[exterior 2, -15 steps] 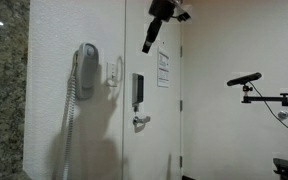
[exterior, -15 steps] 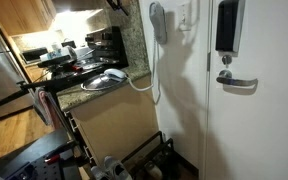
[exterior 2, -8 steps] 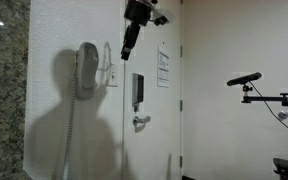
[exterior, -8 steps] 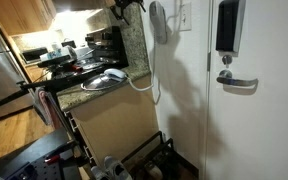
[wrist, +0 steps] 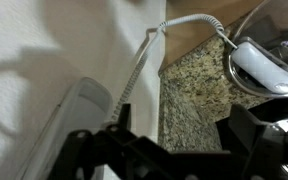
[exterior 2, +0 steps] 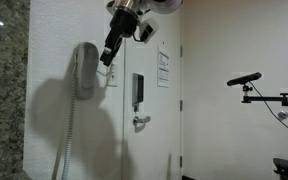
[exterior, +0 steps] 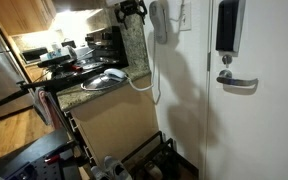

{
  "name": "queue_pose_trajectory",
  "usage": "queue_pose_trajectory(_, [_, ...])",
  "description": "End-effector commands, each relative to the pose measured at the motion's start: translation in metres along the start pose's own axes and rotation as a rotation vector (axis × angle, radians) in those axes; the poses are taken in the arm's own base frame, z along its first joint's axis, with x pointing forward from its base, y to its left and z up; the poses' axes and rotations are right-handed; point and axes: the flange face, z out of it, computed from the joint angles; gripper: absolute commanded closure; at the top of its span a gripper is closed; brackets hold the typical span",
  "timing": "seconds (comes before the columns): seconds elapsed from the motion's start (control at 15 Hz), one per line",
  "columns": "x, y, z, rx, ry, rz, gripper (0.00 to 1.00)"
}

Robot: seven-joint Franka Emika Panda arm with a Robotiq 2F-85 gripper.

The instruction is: Hang up the telephone cord on the handset

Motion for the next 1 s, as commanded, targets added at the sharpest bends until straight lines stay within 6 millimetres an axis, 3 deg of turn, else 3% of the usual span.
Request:
queue_pose_trajectory(0.0, [0.005, 0.011, 0.0, 0.023, 0.0, 0.024, 0.0])
queue_pose_trajectory(0.47, [0.002, 0.016, 0.015, 0.188, 0.092, 0.152, 0.0])
queue_pose_trajectory(0.93, [-0.002, 0.005, 0.031, 0.262, 0.073, 0.135, 0.0])
